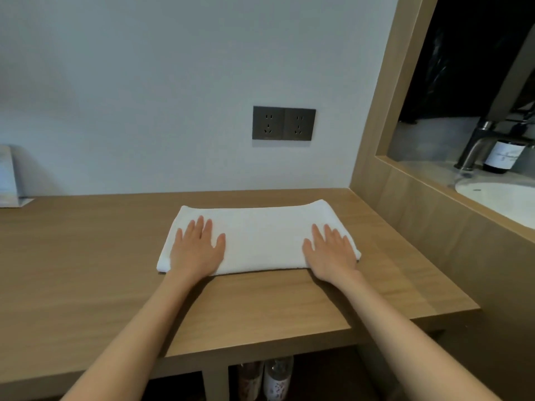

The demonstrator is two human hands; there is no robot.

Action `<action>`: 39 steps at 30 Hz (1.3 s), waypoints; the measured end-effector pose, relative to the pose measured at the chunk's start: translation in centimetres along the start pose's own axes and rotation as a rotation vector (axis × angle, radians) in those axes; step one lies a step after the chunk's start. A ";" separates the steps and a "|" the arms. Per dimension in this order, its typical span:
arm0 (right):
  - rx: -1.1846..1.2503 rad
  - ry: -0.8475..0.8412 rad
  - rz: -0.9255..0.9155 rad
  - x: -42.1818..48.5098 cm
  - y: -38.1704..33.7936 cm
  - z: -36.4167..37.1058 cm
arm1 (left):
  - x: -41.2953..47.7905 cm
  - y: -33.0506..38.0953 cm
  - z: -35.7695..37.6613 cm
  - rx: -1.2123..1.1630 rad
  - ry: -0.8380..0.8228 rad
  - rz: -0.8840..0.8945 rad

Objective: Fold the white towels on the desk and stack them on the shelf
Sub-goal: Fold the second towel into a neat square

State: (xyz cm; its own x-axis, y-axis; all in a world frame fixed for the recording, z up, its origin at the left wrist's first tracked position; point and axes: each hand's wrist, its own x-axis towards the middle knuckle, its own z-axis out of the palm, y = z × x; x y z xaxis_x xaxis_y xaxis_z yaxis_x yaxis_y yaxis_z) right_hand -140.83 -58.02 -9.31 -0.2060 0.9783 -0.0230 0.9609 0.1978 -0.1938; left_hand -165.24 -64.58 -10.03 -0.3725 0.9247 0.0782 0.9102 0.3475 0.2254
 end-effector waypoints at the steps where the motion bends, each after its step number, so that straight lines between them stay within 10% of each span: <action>1: 0.019 0.012 0.038 -0.2 1.3 -0.2 | 0.0 0.0 0.0 0.003 0.007 -0.009; 11: -0.081 0.082 0.094 -1.1 2.7 -1.8 | -1.2 -2.1 -1.4 0.023 -0.103 -0.041; 20: -0.212 0.102 -0.478 -6.6 -8.9 -1.5 | -2.9 -3.0 -1.1 -0.097 -0.117 -0.107; 31: 0.104 0.204 -0.412 -6.1 -3.5 -1.2 | -9.3 -2.2 -4.1 -0.050 0.195 0.142; 39: -0.008 0.034 -0.296 -5.8 0.2 -4.2 | -13.6 3.5 -3.3 -0.614 -0.201 0.522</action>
State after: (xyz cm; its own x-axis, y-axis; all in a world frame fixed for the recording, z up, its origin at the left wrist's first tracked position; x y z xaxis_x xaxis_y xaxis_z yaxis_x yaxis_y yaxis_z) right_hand -138.62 -63.43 -5.13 -0.4717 0.8792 0.0662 0.8611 0.4755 -0.1798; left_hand -157.55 -76.45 -7.09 0.1628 0.9740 0.1579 0.6745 -0.2266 0.7026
